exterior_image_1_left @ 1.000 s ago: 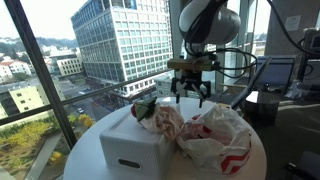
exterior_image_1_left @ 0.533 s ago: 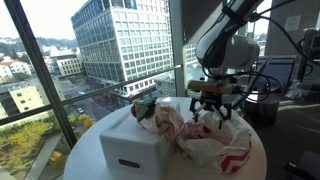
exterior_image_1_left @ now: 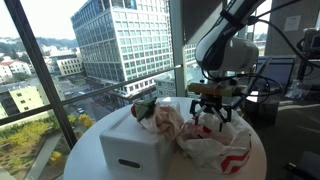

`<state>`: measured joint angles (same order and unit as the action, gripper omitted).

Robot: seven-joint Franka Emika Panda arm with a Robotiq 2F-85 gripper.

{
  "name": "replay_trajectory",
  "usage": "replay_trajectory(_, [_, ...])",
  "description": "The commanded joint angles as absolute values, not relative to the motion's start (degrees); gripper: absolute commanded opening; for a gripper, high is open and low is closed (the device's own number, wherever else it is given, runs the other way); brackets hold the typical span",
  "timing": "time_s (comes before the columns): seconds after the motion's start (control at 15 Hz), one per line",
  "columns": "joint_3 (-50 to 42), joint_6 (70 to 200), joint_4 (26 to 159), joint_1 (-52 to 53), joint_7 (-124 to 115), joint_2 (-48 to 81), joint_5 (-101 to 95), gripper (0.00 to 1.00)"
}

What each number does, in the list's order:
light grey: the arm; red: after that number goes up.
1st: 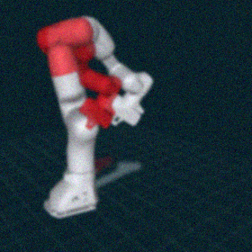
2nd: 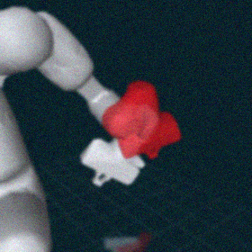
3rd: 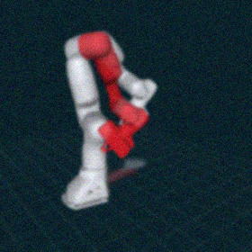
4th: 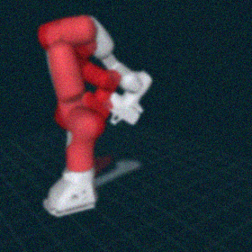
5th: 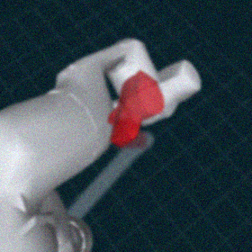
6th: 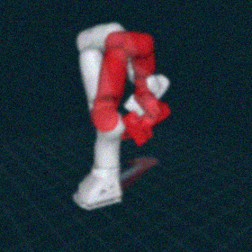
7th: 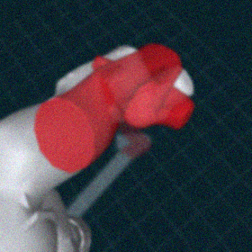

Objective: Remove the objects from the plastic bag and put them on the white basket

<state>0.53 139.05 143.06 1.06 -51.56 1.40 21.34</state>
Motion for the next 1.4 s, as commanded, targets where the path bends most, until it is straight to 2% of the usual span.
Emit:
replay_trajectory(0.0, [0.95, 140.83, 142.25, 1.20, -47.11, 3.96, 24.26, 1.00])
replay_trajectory(0.6, [0.70, 143.35, 137.73, 1.43, -45.17, 14.17, 24.23, 1.00])
replay_trajectory(1.33, [-3.43, 148.18, 136.23, 1.72, -51.37, 18.45, 19.99, 1.00])
